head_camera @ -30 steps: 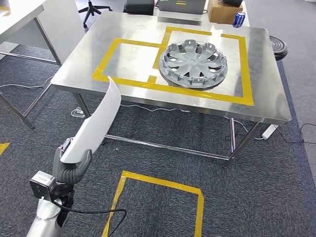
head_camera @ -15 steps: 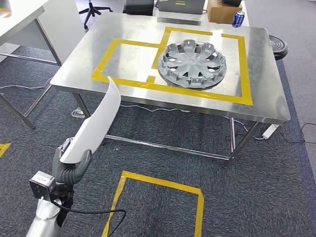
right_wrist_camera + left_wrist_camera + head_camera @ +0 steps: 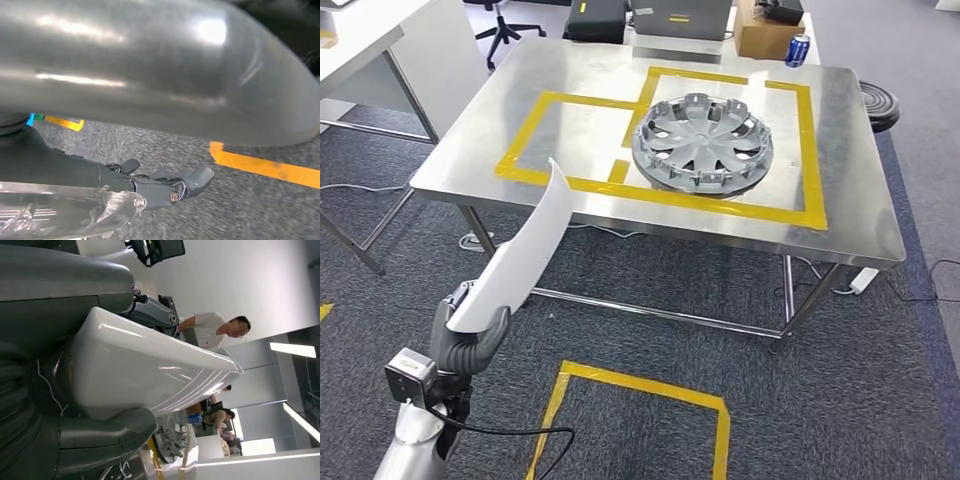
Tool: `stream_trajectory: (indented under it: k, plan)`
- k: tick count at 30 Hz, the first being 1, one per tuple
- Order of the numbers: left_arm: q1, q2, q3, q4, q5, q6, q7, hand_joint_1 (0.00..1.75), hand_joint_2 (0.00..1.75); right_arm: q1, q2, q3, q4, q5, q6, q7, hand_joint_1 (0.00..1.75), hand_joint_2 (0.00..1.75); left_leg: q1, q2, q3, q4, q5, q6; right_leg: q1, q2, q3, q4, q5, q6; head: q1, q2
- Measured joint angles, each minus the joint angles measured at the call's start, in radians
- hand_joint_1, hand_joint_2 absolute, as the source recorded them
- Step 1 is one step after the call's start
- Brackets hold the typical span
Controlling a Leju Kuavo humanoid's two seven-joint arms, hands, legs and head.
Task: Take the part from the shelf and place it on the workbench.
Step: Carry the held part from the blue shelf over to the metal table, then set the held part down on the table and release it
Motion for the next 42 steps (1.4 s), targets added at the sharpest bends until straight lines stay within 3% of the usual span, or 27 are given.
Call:
stream_trajectory:
  k: [2,3,4,5,7,8,9,10,12,13,14,17,18,21,22,23,25,26,27,28,30,31,32,36,42]
  plan:
    - [0.000,0.000,0.000,0.000,0.000,0.006,0.000,1.75,1.75,-0.003,0.002,0.000,0.002,0.000,0.000,0.001,0.00,0.00,-0.001,0.002,0.019,-0.007,-0.019,-0.019,-0.002,-0.012,0.019,-0.053,0.036,-0.015,0.006,0.000]
    - [-0.001,0.000,0.001,0.000,0.000,0.008,0.000,1.75,1.75,-0.004,0.003,0.000,0.003,0.000,0.001,0.001,0.00,0.00,-0.002,0.003,0.028,-0.008,-0.019,-0.028,0.001,-0.012,0.022,-0.055,0.031,-0.030,0.007,0.000]
    - [-0.004,0.000,0.001,0.000,-0.001,0.009,0.000,1.75,1.75,-0.006,0.003,0.000,0.003,0.000,0.000,0.001,0.00,0.00,-0.001,0.004,0.026,0.005,-0.007,-0.035,0.001,-0.005,0.031,-0.056,0.019,-0.047,0.004,0.000]
    - [-0.006,-0.001,0.000,0.000,-0.001,0.010,0.001,1.75,1.75,-0.007,0.002,0.000,0.003,0.000,0.000,0.000,0.00,0.00,0.002,0.005,0.012,0.042,0.015,-0.041,0.002,0.001,0.042,-0.057,0.010,-0.057,0.001,0.000]
    - [-0.010,-0.003,-0.001,0.000,-0.001,0.011,0.002,1.75,1.75,-0.009,0.002,0.001,0.002,0.000,0.000,-0.001,0.00,0.00,0.003,0.004,-0.068,0.168,0.062,-0.045,0.003,0.009,0.072,-0.063,-0.012,-0.073,-0.004,0.000]
    - [-0.009,-0.004,-0.001,0.000,0.000,0.012,0.003,1.75,1.75,-0.008,0.002,0.001,0.002,0.000,-0.001,-0.001,0.00,0.00,0.000,0.004,-0.119,0.228,0.060,-0.044,0.004,0.012,0.088,-0.067,-0.023,-0.079,-0.008,0.000]
    - [-0.008,-0.004,-0.001,0.000,0.000,0.012,0.004,1.75,1.75,-0.006,0.002,0.001,0.002,0.000,-0.001,-0.001,0.00,0.00,-0.003,0.004,-0.165,0.269,0.033,-0.041,0.006,0.015,0.107,-0.072,-0.035,-0.084,-0.011,0.000]
    - [-0.007,-0.004,-0.001,0.000,0.000,0.013,0.005,1.75,1.75,-0.004,0.002,0.001,0.002,0.000,-0.001,0.000,0.00,0.00,-0.007,0.004,-0.205,0.291,-0.014,-0.037,0.008,0.019,0.127,-0.077,-0.047,-0.087,-0.013,0.000]
    - [-0.004,-0.004,-0.001,0.000,0.000,0.014,0.006,1.75,1.75,0.000,0.002,0.001,0.002,0.000,-0.001,0.001,0.00,0.00,-0.014,0.003,-0.254,0.284,-0.105,-0.027,0.012,0.028,0.170,-0.084,-0.073,-0.089,-0.015,0.000]
    - [-0.004,-0.004,-0.001,0.000,0.000,0.014,0.006,1.75,1.75,0.001,0.002,0.001,0.002,0.000,-0.001,0.002,0.00,0.00,-0.018,0.003,-0.266,0.257,-0.117,-0.022,0.013,0.034,0.193,-0.084,-0.088,-0.088,-0.016,0.000]
    - [-0.003,-0.004,-0.001,0.000,0.000,0.014,0.006,1.75,1.75,0.002,0.002,0.001,0.002,0.000,-0.002,0.002,0.00,0.00,-0.022,0.003,-0.270,0.214,-0.082,-0.014,0.015,0.037,0.214,-0.085,-0.104,-0.086,-0.017,0.000]
    - [0.005,-0.004,-0.001,0.001,0.001,0.019,0.011,1.75,1.75,0.004,0.002,0.001,0.003,0.001,-0.004,0.003,0.00,0.00,-0.031,0.001,-0.270,0.061,0.163,0.004,0.024,0.046,0.259,-0.079,-0.159,-0.074,-0.022,0.000]
    - [0.006,-0.005,0.000,0.002,0.001,0.021,0.013,1.75,1.75,0.004,0.002,0.001,0.003,0.001,-0.004,0.003,0.00,0.00,-0.032,0.000,-0.271,0.040,0.206,0.005,0.028,0.047,0.269,-0.080,-0.178,-0.073,-0.022,0.000]
    - [-0.001,-0.008,0.000,0.001,0.004,0.024,0.017,1.75,1.75,-0.001,0.001,0.001,0.003,0.001,-0.005,0.003,0.00,0.00,-0.028,-0.003,-0.265,0.046,0.211,0.015,0.031,0.042,0.290,-0.077,-0.217,-0.066,-0.017,0.000]
    - [-0.003,-0.009,0.000,0.001,0.005,0.023,0.018,1.75,1.75,-0.004,0.001,0.002,0.003,0.000,-0.005,0.003,0.00,0.00,-0.027,-0.003,-0.262,0.046,0.208,0.022,0.032,0.035,0.280,-0.050,-0.235,-0.062,-0.016,0.000]
    - [-0.006,-0.010,0.000,0.001,0.006,0.023,0.020,1.75,1.75,-0.006,0.001,0.002,0.003,0.000,-0.005,0.003,0.00,0.00,-0.027,-0.003,-0.259,0.046,0.202,0.028,0.032,0.029,0.255,-0.003,-0.262,-0.057,-0.016,0.000]
    - [-0.007,-0.010,0.000,0.001,0.007,0.022,0.022,1.75,1.75,-0.009,0.001,0.002,0.003,0.000,-0.005,0.003,0.00,0.00,-0.028,-0.003,-0.253,0.046,0.190,0.036,0.033,0.021,0.170,0.133,-0.321,-0.053,-0.016,0.000]
    - [-0.007,-0.011,0.000,0.001,0.007,0.022,0.023,1.75,1.75,-0.009,0.001,0.003,0.003,0.000,-0.005,0.003,0.00,0.00,-0.029,-0.004,-0.249,0.046,0.184,0.038,0.033,0.020,0.130,0.184,-0.330,-0.054,-0.016,0.000]
    - [-0.007,-0.011,0.000,0.002,0.008,0.021,0.024,1.75,1.75,-0.008,0.001,0.003,0.003,0.000,-0.005,0.003,0.00,0.00,-0.031,-0.005,-0.244,0.046,0.178,0.040,0.034,0.020,0.103,0.203,-0.317,-0.056,-0.015,0.000]
    - [-0.007,-0.011,0.000,0.002,0.008,0.021,0.024,1.75,1.75,-0.008,0.001,0.003,0.003,-0.001,-0.005,0.003,0.00,0.00,-0.032,-0.007,-0.236,0.046,0.171,0.040,0.035,0.020,0.096,0.180,-0.279,-0.060,-0.015,0.000]
    - [-0.008,-0.011,0.001,0.002,0.010,0.022,0.024,1.75,1.75,-0.008,0.001,0.003,0.003,-0.001,-0.005,0.003,0.00,0.00,-0.034,-0.011,-0.218,0.046,0.158,0.038,0.039,0.020,0.121,0.058,-0.173,-0.073,-0.015,0.000]
    - [-0.009,-0.012,0.001,0.002,0.010,0.023,0.024,1.75,1.75,-0.009,0.001,0.003,0.003,-0.001,-0.005,0.003,0.00,0.00,-0.036,-0.013,-0.211,0.046,0.153,0.035,0.042,0.019,0.138,-0.002,-0.134,-0.078,-0.016,0.000]
    - [-0.010,-0.012,0.001,0.002,0.008,0.026,0.024,1.75,1.75,-0.009,0.001,0.003,0.003,-0.001,-0.005,0.002,0.00,0.00,-0.038,-0.013,-0.206,0.047,0.151,0.031,0.043,0.019,0.149,-0.041,-0.111,-0.080,-0.016,0.000]
    - [-0.022,-0.013,-0.004,0.005,-0.064,0.091,0.023,1.75,1.75,-0.011,0.002,0.007,0.003,0.003,-0.005,0.004,0.00,0.00,-0.040,-0.013,-0.201,0.042,0.149,0.035,0.044,0.021,0.159,-0.065,-0.099,-0.071,-0.018,0.000]
    - [-0.060,-0.002,-0.021,0.030,-0.241,0.273,0.025,1.75,1.75,-0.012,0.002,0.009,0.003,0.014,-0.004,0.006,0.00,0.00,-0.040,-0.013,-0.195,0.028,0.159,0.023,0.045,0.022,0.158,-0.065,-0.098,-0.079,-0.018,0.000]
